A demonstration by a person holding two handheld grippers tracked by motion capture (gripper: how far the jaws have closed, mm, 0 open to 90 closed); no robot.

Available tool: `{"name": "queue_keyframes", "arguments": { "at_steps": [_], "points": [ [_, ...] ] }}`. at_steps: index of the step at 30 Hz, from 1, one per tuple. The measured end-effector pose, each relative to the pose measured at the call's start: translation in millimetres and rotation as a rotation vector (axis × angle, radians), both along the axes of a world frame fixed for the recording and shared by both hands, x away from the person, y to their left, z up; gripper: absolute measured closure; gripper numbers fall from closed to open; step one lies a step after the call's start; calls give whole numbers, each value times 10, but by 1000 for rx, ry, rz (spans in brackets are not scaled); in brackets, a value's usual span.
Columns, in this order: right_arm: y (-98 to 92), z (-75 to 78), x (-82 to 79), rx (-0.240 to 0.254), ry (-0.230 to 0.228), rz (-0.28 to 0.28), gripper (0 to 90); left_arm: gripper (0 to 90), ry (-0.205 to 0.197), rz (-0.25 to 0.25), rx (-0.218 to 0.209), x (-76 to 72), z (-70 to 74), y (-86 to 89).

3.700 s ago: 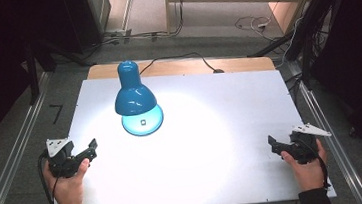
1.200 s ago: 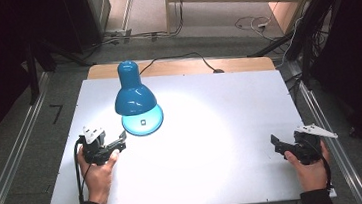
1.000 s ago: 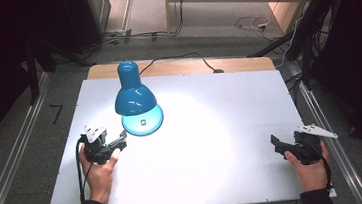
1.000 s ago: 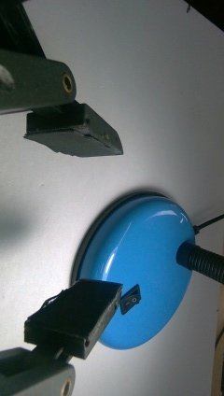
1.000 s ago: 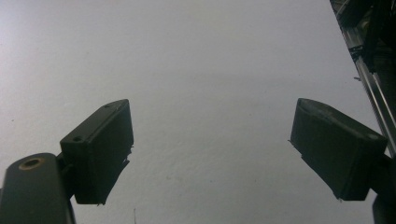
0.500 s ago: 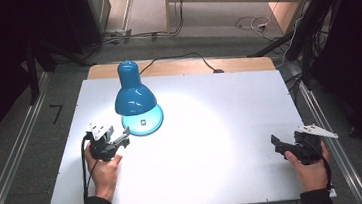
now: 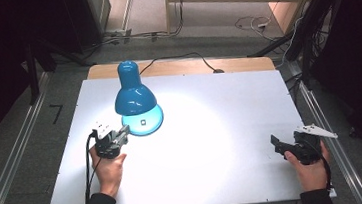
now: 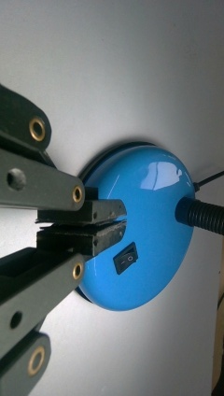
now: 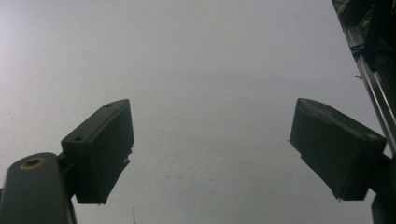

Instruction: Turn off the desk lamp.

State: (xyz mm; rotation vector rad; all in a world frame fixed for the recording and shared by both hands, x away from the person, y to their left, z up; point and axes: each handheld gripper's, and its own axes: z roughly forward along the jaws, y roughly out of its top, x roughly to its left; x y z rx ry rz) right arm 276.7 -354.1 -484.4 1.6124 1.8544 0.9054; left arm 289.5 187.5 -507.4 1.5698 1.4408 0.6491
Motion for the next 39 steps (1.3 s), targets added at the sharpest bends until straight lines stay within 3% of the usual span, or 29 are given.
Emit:
{"name": "queue_keyframes", "arguments": {
  "at_steps": [6, 10, 12, 17, 39],
  "points": [
    [-2, 0, 2, 0, 0, 2, 122, 900, -3, -12, 4, 34, -7, -35],
    [3, -3, 6, -2, -1, 7, 123, 900, -10, -47, 43, 70, 37, -117],
    [6, -4, 6, 0, 3, 8, 123, 900, -16, -60, 21, 97, 59, -172],
    [-2, 0, 1, 4, 0, 7, 124, 900, -4, -77, 24, 163, 30, -274],
    [-19, -4, 4, 11, 1, 8, 126, 900, 7, -63, 42, 330, -16, -367]
  ]
}}
